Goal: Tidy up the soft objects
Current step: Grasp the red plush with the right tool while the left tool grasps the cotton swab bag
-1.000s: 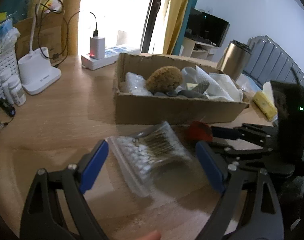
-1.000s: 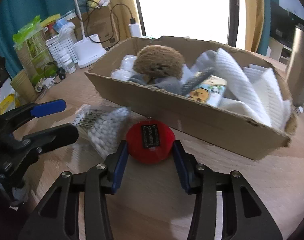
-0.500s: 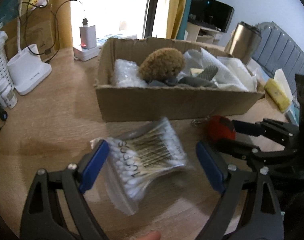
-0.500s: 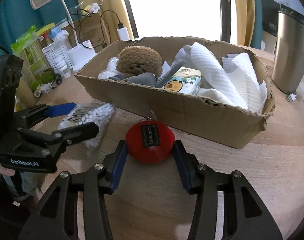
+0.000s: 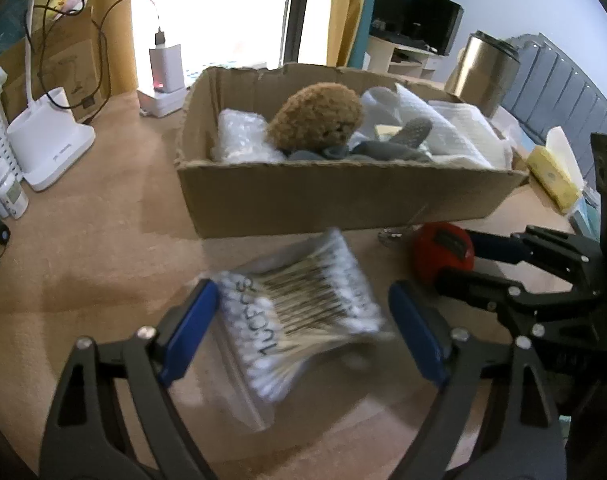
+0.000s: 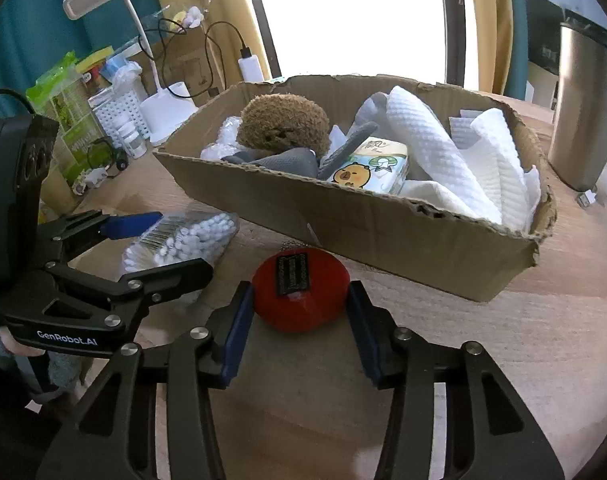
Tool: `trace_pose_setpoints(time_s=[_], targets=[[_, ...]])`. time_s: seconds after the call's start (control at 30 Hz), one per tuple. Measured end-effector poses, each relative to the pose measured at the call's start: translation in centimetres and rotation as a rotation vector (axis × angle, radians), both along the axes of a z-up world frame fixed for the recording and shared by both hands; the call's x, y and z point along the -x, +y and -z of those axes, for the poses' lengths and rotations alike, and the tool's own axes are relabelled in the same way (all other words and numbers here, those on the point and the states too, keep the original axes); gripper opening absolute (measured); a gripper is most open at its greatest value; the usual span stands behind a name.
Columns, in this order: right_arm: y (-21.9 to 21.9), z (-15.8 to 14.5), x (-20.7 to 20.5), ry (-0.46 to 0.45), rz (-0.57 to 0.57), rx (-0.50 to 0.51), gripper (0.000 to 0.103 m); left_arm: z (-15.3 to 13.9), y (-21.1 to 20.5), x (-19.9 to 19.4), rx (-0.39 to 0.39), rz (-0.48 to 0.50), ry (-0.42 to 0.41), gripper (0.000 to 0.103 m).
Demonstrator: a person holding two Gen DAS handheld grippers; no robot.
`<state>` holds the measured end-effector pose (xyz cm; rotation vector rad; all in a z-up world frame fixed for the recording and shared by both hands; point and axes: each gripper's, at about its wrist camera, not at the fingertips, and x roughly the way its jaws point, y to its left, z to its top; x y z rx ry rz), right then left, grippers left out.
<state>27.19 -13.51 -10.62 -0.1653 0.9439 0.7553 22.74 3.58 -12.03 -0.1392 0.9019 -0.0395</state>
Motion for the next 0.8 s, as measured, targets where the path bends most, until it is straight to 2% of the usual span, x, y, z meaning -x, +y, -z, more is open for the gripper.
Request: trace_pose_setpoints(time_s=[0.2, 0.37, 0.5, 0.6, 0.67, 0.7, 0.73, 0.8], targets=[[-0.7, -1.1, 0.5, -0.022, 0.007, -0.008, 0.05, -0.5, -0.6, 0.9, 0.019, 0.036, -0.006, 0.079], [-1.3, -1.9, 1.0, -0.04, 0.019, -0.013, 0.05, -1.8, -1.3, 1.9, 0.032, 0.062, -0.048, 0.079], [-1.9, -2.4, 1.3, -0.054, 0.028, -0.014, 0.05, -2.4, -1.8, 2.2, 0.025, 0.076, -0.06, 0.079], [-2.4, -2.8, 1.5, -0.063, 0.031, -0.016, 0.05, -1.9, -1.7, 1.8, -0.008, 0.052, -0.035, 0.079], [-2.7, -2.9, 1.7, -0.065, 0.032, -0.019, 0.05, -1.1, -1.4, 1.3, -0.036, 0.036, -0.009, 0.08], [-2.7, -2.9, 1.8, -0.065, 0.032, -0.02, 0.05, -0.9, -1.3, 1.2, -0.038, 0.037, -0.006, 0.083], [-2.7, -2.9, 1.9, -0.065, 0.031, -0.018, 0.05, -0.9, -1.4, 1.2, -0.043, 0.036, -0.012, 0.091], [-2.8, -2.9, 2.0, -0.063, 0.03, -0.016, 0.05, -1.0, -1.5, 1.3, -0.04, 0.034, -0.033, 0.094]])
